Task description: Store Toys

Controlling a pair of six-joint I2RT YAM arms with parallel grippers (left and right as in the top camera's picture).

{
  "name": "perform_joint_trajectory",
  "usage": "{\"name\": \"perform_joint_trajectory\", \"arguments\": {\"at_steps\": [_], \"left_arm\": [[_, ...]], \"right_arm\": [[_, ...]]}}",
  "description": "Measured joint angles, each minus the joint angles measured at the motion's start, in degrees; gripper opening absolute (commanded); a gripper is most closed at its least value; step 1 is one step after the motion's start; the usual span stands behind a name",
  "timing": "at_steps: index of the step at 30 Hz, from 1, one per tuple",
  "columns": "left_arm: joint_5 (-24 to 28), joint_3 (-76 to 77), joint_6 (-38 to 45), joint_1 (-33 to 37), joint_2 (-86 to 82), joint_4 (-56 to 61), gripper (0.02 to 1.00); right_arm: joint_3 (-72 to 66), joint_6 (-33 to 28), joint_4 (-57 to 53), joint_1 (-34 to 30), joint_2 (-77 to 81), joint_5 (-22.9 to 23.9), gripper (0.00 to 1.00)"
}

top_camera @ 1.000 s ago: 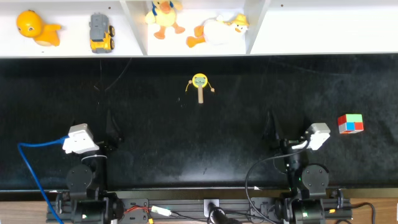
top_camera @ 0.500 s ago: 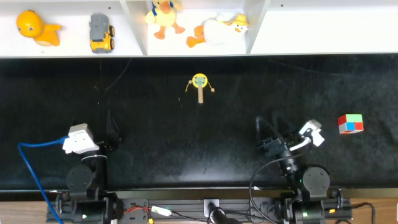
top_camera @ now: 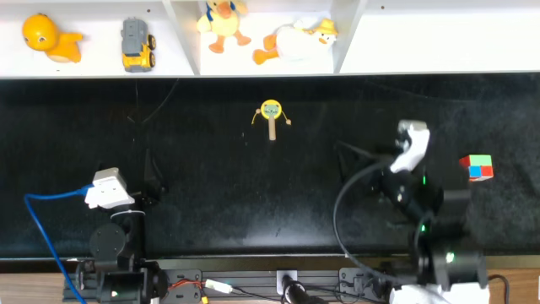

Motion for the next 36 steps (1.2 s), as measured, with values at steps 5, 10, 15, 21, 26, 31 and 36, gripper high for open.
{"name": "perform_joint_trajectory", "arguments": {"at_steps": [5,10,15,21,26,31,36], "left_arm": [[0.0,0.0,0.0,0.0,0.0,0.0,0.998],[0.0,0.0,0.1,0.0,0.0,0.0,0.998],[0.0,0.0,0.1,0.0,0.0,0.0,0.998],[0.0,0.0,0.1,0.0,0.0,0.0,0.998],[0.0,0.0,0.1,0.0,0.0,0.0,0.998],[0.0,0.0,0.1,0.0,0.0,0.0,0.998],[0.0,0.0,0.1,0.0,0.0,0.0,0.998]], "right_arm": [[11.8,-5.1,-8.8,4.7,12.4,4.0,1.0],[19.7,-6.9,-12.0,12.4,21.6,9.0,1.0],[23.7,-6.6,-12.2,20.7,29.2,13.6,1.0],[26.1,-5.7,-12.3,27.5,38.9,16.8,0.987],[28.9,-5.4,-12.3,29.6,46.8,19.6,0.934],[32.4,-4.3,-12.2,29.6,53.7,22.2,0.877],[37.5,-4.1,-13.9,29.9,61.0,23.5,0.827]]}}
